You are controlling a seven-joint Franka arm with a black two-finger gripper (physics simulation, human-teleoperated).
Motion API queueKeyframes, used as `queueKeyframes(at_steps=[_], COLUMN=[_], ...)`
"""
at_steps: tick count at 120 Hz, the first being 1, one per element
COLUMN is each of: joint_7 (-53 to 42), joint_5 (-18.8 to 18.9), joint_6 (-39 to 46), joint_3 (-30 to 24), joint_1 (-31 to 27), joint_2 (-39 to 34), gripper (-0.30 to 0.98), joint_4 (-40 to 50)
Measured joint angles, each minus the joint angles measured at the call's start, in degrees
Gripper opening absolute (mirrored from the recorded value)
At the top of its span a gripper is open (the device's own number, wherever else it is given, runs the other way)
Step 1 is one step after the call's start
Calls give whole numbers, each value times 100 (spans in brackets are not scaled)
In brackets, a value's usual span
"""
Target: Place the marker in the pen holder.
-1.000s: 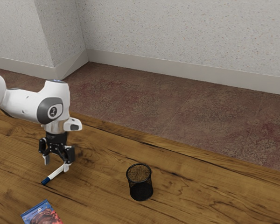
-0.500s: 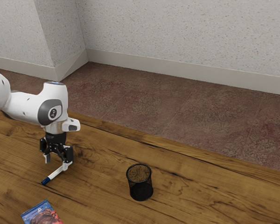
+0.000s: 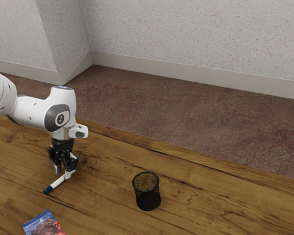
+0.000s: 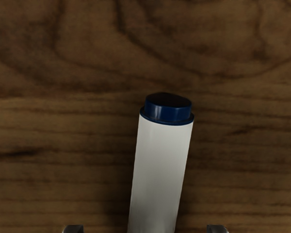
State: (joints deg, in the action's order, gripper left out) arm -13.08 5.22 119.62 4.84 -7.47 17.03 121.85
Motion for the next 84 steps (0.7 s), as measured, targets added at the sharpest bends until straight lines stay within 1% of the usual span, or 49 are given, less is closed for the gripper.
queueKeyframes(at_steps=[9, 19, 61, 77, 84], joint_7=[-29, -55, -93, -59, -33], joint_5=[7, -2, 4, 124, 276], joint_6=[3, 5, 31, 78, 184], joint_3=[-14, -54, -71, -214, -334], joint_1=[0, 1, -17, 98, 163], joint_2=[9, 41, 87, -267, -551], gripper=[14, 8, -6, -9, -10], joint_4=[-1, -2, 7, 10, 49])
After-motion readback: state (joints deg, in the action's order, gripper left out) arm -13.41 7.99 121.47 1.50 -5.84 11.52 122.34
